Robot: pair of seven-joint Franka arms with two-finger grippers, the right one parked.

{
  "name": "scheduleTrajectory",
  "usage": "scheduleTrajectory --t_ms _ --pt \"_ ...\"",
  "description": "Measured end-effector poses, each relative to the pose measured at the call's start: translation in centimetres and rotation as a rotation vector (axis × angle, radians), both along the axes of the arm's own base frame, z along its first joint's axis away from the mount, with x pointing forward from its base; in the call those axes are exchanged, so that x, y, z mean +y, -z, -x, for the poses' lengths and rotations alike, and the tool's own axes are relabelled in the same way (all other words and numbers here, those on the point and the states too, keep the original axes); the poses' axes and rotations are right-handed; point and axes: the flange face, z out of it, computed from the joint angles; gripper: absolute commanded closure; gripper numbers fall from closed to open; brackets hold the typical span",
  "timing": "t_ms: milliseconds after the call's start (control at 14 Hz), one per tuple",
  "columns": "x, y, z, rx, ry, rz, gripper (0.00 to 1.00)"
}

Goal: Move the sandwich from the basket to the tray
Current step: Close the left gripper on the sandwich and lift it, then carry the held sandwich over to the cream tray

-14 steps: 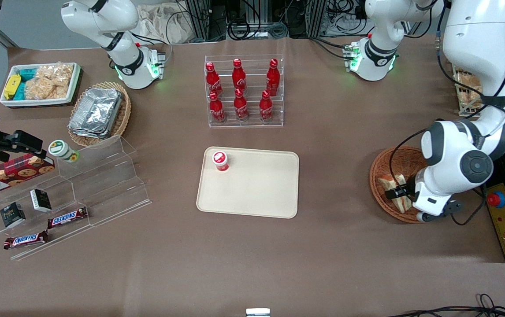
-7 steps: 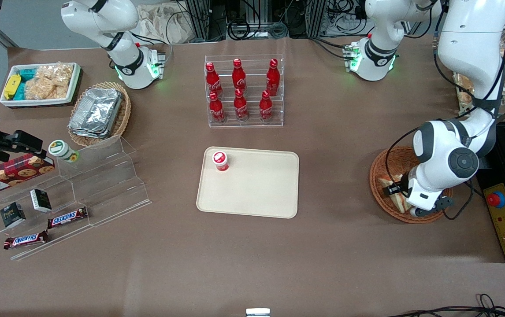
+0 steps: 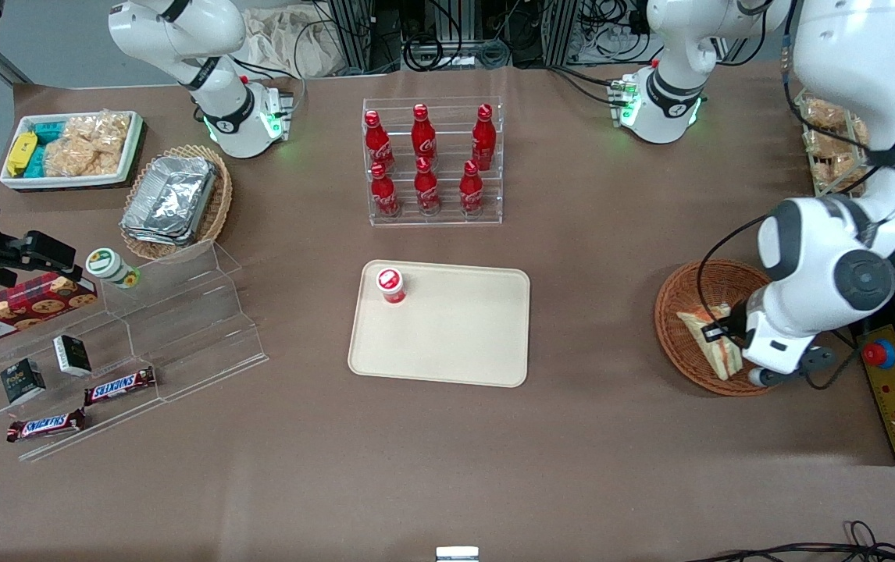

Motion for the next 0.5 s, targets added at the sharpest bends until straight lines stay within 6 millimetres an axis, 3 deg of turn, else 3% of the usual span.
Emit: scheduleTrajectory --t_ms 286,500 --pt "-1.8 -12.2 0.5 0.007 0.053 0.005 1.0" --pt "-4.0 -20.8 3.0 0.023 0.102 -0.011 1.0"
